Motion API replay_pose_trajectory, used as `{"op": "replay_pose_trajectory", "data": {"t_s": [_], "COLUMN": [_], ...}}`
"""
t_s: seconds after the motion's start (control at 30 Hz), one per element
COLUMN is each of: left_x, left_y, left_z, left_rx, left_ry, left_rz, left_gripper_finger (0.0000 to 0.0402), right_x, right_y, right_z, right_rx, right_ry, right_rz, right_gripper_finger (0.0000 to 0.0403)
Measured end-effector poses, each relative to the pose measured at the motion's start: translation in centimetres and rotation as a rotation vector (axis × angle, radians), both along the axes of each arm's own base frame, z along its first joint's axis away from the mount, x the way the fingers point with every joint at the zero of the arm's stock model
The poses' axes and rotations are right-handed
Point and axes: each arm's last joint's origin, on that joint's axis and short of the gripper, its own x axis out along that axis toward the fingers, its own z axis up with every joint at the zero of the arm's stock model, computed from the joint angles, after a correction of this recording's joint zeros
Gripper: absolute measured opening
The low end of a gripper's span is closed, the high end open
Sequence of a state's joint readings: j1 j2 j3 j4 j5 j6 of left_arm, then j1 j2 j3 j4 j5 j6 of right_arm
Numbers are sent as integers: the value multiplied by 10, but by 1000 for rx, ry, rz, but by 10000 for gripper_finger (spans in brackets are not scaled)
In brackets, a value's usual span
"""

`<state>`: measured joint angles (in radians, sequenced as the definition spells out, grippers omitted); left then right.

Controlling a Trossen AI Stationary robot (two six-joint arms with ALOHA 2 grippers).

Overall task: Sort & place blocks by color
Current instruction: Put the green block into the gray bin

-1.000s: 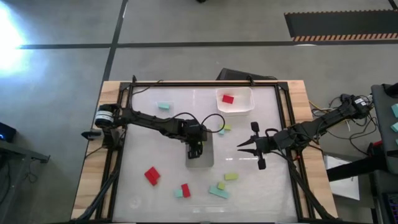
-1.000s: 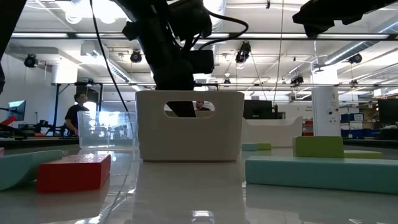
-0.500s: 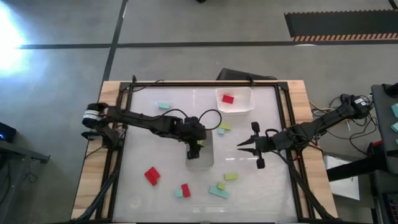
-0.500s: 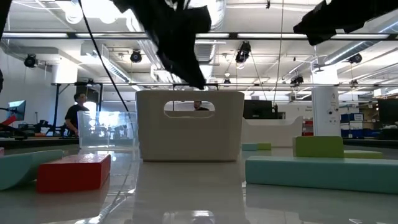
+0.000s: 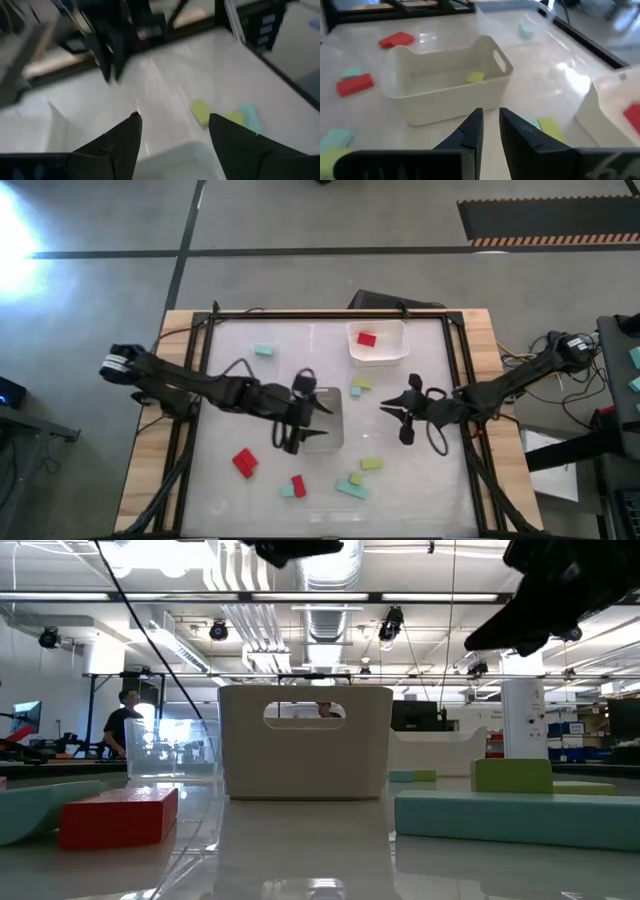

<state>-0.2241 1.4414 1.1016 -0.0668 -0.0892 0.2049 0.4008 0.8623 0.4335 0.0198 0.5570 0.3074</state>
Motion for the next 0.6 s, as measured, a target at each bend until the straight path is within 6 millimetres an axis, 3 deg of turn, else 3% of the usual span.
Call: {"op": "replay_pose_trajectory", "data": {"t_s": [0.23,0.4,0.6], "left_x": [-27,-42,-54], "left_y": [9,15,21], "left_z": [11,4,-3], "left_rx": [93,138,138], "left_ry": [-206,-321,-379], "left_rz": [29,104,168], "left_gripper_finger": [215,215,215], "right_x": [8,15,25], "right_y": [-1,-8,-23], "right_z": [-14,-22,-15], "right_rx": [143,189,218], "right_ry": [11,30,83], "right_rz": [-154,-238,-292], "right_gripper_finger": [52,52,52]}}
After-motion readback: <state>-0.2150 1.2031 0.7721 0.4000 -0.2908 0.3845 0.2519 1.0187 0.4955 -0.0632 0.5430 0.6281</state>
